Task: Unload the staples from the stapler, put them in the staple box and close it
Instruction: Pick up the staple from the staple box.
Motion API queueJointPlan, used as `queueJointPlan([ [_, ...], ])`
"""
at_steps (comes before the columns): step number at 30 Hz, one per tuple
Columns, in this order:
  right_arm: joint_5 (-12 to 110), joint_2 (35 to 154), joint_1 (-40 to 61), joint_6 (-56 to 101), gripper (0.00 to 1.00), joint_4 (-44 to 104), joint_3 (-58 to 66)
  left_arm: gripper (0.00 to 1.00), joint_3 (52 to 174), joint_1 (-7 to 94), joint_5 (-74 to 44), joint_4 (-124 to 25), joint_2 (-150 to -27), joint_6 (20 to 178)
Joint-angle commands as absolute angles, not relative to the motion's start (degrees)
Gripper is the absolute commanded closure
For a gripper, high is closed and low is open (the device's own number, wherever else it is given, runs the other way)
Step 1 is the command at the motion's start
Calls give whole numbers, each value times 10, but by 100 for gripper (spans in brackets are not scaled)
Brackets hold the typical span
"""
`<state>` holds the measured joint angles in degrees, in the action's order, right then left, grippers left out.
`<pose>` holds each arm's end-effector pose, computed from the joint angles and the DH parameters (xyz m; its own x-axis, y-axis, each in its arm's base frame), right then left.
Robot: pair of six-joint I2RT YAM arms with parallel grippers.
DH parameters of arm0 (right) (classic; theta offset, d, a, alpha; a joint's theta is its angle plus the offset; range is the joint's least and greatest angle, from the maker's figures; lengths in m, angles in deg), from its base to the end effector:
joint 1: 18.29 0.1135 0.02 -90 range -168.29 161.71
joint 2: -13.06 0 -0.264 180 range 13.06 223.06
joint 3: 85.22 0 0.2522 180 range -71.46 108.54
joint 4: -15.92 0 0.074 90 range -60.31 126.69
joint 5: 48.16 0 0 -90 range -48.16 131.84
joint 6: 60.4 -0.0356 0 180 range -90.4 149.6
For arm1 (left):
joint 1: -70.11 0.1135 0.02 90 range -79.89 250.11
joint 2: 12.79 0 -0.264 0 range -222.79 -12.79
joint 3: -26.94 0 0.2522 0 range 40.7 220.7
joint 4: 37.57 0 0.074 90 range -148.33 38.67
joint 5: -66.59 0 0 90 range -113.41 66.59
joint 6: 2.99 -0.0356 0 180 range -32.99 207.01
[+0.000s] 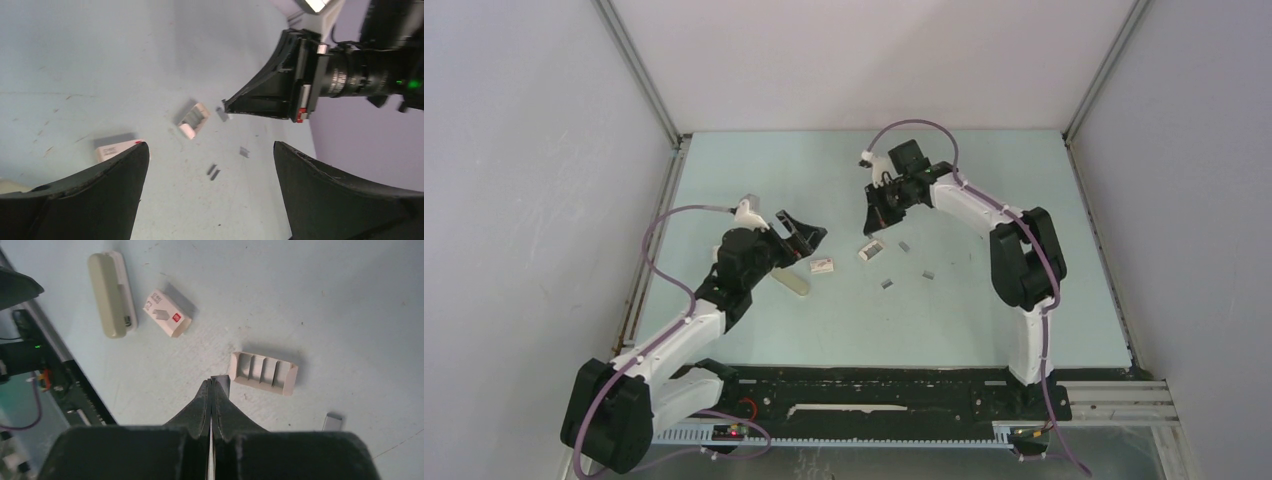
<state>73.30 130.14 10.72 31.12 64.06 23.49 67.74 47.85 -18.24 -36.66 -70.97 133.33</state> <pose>0.3822 0.2332 0.2248 -0.7114 -0.4204 -0.5631 -0.6846 0.5954 0.4205 0.2084 -0.0888 0.2315 -0.5119 -0.5687 -0.6438 0.1260 0.6916 -0.7112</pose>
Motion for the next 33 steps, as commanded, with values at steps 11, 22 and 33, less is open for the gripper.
queueJointPlan([
  [11, 1008, 1204, 18, -34, 100, 362, 104, 6, 721, 427, -48, -92, -873, 1478],
  [22, 1078, 1192, -2, -259, 100, 133, 22, 24, 770, 400, -32, 63, -1018, 1603],
  [33, 1089, 1195, -3, -302, 100, 89, 10, 46, 788, 400, -31, 108, -1057, 1646],
])
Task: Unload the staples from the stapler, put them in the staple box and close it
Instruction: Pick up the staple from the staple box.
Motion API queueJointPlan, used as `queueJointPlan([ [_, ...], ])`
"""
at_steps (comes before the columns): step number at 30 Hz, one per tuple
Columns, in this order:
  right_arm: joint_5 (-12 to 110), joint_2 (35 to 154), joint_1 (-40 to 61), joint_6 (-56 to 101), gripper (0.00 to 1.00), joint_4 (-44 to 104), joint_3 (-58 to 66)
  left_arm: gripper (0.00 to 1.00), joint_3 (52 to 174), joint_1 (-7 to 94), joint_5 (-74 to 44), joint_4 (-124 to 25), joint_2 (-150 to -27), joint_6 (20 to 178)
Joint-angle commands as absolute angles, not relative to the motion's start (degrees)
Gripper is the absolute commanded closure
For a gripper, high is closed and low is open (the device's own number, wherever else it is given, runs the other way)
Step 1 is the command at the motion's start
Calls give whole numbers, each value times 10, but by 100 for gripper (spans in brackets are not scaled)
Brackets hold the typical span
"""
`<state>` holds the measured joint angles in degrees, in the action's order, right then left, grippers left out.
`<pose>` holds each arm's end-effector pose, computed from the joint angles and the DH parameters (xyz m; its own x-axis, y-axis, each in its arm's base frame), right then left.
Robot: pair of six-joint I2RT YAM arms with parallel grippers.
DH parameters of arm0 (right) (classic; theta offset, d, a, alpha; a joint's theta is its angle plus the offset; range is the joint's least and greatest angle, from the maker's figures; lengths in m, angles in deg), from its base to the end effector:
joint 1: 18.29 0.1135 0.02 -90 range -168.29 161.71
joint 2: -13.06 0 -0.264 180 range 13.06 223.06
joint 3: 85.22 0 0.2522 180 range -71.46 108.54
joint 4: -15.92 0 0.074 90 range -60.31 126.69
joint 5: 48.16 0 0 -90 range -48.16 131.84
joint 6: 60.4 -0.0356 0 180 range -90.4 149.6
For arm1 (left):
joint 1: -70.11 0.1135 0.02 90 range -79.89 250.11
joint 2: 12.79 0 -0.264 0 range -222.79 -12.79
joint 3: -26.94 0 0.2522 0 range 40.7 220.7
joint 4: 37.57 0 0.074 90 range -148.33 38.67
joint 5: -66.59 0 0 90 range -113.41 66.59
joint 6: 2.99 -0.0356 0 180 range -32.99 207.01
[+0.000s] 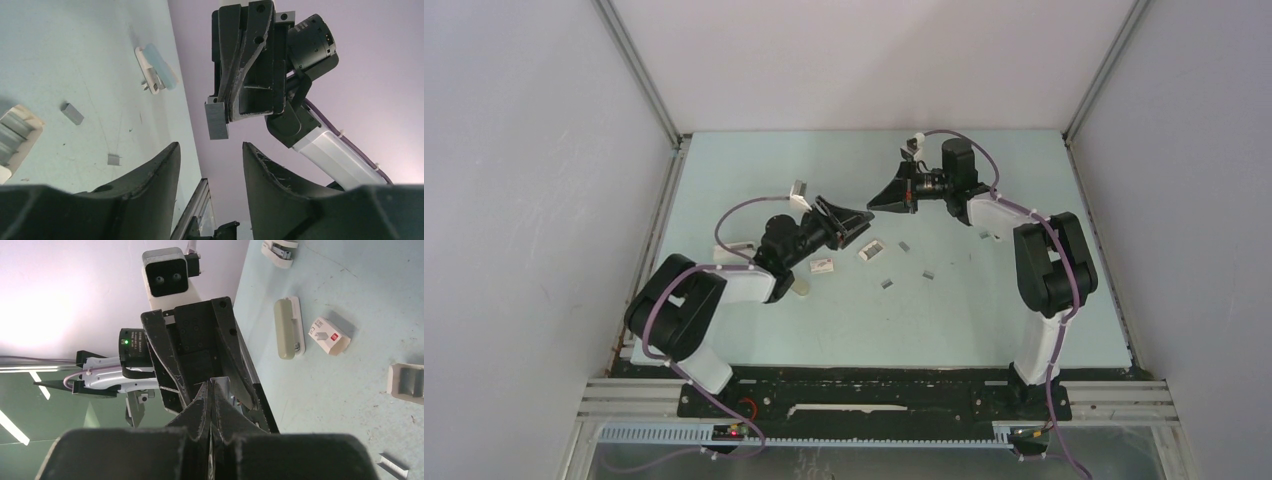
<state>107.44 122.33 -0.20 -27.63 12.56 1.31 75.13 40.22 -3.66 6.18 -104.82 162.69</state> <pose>0.3924 0.1623 0.2358 -0.9652 0.0501 -0.2565 -0.2462 0.1548 0.9568 0.2704 -0.1693 0.2025 -0.7387 -0.6273 -0.2468 0.1871 0.1609 -0.9691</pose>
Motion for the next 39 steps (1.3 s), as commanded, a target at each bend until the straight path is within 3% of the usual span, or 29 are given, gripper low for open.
queueJointPlan([
  [1, 1089, 1196, -3, -304, 100, 88, 11, 47, 790, 400, -30, 109, -1059, 1648],
  [9, 1090, 1196, -3, -304, 100, 88, 10, 55, 797, 400, -29, 120, -1071, 1659],
  [20, 1089, 1197, 0, -298, 100, 93, 10, 75, 802, 400, -22, 132, -1083, 1670],
  [30, 1093, 1191, 3, -286, 100, 100, 10, 84, 801, 402, -19, 142, -1089, 1676],
  [39, 1096, 1188, -2, -277, 75, 93, 11, 88, 787, 403, -22, 141, -1087, 1677],
])
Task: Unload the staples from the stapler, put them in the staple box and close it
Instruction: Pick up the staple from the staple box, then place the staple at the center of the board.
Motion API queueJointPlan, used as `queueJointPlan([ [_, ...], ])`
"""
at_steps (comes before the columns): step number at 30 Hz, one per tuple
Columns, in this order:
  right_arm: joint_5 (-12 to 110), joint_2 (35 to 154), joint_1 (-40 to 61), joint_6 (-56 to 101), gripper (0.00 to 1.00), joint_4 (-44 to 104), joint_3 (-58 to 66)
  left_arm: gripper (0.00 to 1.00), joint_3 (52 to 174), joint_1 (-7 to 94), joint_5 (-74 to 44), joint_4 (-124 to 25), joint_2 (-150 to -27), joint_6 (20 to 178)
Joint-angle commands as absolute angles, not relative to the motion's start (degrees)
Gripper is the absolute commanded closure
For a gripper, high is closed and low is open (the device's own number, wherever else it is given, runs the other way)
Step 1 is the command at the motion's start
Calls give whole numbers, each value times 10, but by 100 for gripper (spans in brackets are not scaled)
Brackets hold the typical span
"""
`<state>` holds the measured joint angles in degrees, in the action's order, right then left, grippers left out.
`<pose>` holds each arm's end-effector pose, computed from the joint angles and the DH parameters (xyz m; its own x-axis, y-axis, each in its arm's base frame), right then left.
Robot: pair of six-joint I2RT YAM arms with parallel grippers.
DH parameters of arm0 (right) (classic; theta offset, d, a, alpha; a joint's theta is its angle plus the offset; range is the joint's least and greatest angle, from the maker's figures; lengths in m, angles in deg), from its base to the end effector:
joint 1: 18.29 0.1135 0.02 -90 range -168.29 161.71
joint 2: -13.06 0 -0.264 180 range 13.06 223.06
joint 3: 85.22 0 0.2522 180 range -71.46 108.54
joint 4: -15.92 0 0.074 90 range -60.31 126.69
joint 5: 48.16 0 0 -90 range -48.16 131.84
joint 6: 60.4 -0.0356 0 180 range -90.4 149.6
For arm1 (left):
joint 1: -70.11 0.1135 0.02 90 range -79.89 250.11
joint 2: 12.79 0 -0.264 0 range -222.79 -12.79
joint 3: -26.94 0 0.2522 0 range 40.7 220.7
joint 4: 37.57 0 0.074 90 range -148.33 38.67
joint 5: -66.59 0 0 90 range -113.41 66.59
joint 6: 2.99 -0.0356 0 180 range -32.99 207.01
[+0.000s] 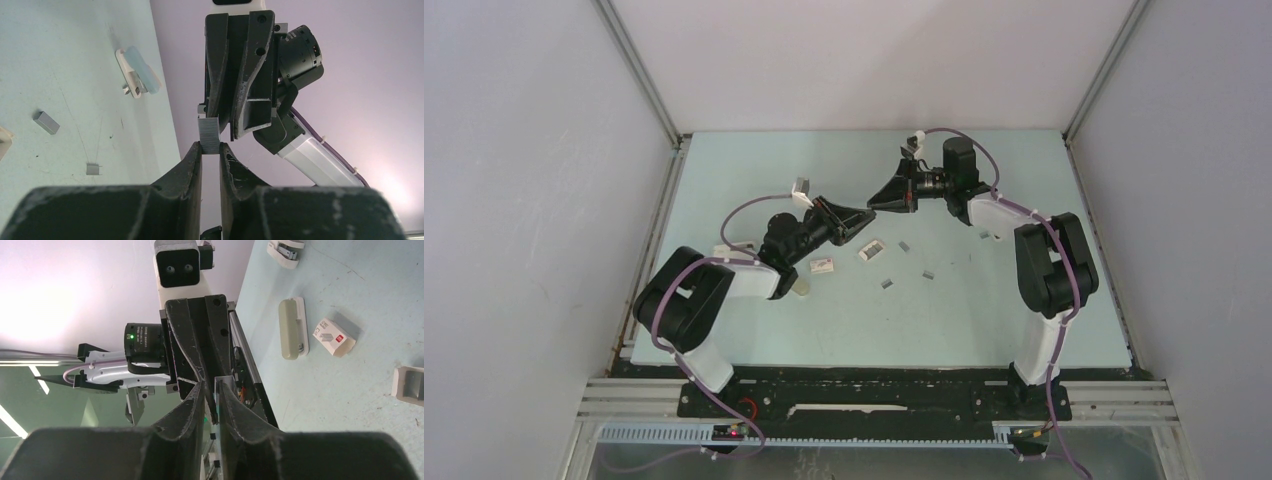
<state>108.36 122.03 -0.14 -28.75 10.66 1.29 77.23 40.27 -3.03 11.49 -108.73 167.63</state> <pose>0.3919 0.1628 0.2407 -0.9619 0.0416 -0.2704 -0.2628 0.1339 0.9555 0.2808 -0.1754 0.2021 -0.7493 -0.6364 -0.1831 0.1761 0.0751 -0.9815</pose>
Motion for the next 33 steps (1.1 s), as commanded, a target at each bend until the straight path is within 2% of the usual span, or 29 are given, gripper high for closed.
queueJointPlan([
  [1, 1097, 1186, -4, -276, 73, 91, 11, 88, 784, 403, -22, 142, -1085, 1678],
  [9, 1087, 1151, -11, -165, 68, 191, 17, 89, 749, 407, -37, 142, -1063, 1679],
  [18, 1063, 1097, -29, 9, 67, 332, 16, 89, 711, 410, -58, 90, -1007, 1659],
  [24, 1028, 1054, -71, 121, 67, 402, -13, 89, 721, 401, -89, -101, -937, 1611],
  [29, 1003, 1049, -96, 163, 67, 423, -33, 89, 798, 372, -139, -338, -903, 1550],
  [33, 983, 1065, -100, 193, 68, 443, -34, 89, 854, 351, -169, -455, -915, 1539],
])
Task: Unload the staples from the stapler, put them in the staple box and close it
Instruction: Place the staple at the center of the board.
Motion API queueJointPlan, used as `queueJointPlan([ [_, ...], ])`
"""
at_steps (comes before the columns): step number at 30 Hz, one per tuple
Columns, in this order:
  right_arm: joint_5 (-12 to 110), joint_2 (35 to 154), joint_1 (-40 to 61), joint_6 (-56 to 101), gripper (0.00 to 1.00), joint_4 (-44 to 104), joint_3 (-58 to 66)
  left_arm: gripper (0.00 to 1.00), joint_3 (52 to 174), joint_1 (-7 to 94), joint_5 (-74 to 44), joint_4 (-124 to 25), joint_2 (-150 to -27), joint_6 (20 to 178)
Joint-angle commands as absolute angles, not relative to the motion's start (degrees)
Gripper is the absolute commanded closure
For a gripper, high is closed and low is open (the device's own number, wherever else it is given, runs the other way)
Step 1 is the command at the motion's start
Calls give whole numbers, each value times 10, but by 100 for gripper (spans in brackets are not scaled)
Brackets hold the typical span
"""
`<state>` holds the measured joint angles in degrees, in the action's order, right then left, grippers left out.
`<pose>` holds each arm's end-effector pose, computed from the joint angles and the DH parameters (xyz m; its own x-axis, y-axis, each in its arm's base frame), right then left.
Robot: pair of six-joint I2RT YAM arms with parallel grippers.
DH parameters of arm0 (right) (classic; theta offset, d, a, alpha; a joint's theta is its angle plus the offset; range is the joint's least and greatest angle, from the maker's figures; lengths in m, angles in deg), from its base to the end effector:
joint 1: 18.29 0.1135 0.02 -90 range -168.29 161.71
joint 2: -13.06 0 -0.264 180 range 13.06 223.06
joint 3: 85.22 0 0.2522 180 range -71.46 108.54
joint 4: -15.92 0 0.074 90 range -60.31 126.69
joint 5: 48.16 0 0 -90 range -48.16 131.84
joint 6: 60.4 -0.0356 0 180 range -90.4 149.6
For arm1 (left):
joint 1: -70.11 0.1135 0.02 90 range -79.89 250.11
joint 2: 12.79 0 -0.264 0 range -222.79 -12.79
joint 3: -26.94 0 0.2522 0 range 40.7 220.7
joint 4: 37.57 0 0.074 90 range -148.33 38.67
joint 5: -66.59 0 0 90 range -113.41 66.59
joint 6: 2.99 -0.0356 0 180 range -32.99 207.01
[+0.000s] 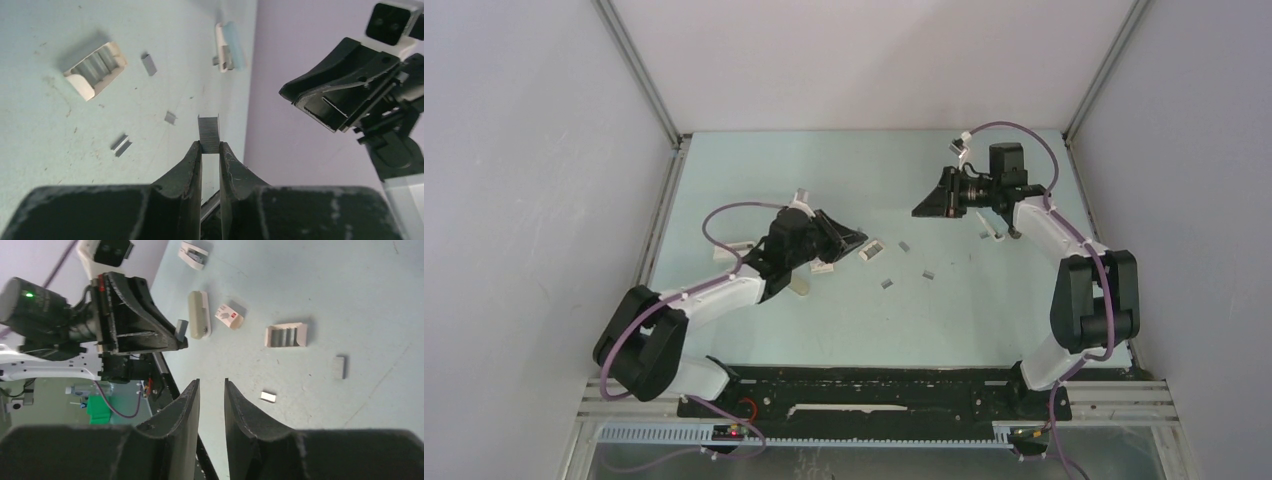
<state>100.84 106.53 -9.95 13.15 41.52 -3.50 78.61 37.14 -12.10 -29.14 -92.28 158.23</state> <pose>0.3481 0.0819 0.2696 -0.7878 0.0319 -0.6151 -0.5483 0.4189 0.7239 0.2459 -0.1678 0.2192 -0.7418 -0.6254 -0.2420 -0.0419 0.4035 -0.9140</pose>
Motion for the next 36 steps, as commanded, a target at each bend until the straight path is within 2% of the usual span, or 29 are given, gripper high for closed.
queueJointPlan([
  [1, 980, 1070, -100, 199, 68, 447, -34, 89, 866, 344, -174, -475, -920, 1539],
  [14, 977, 1076, -112, 220, 69, 461, -34, 89, 925, 315, -227, -753, -943, 1428],
  [25, 976, 1073, -117, 225, 69, 464, -34, 88, 962, 295, -225, -777, -1035, 1386],
  [36, 983, 1076, -123, 227, 69, 465, -34, 85, 1074, 281, -295, -923, -1146, 1337],
])
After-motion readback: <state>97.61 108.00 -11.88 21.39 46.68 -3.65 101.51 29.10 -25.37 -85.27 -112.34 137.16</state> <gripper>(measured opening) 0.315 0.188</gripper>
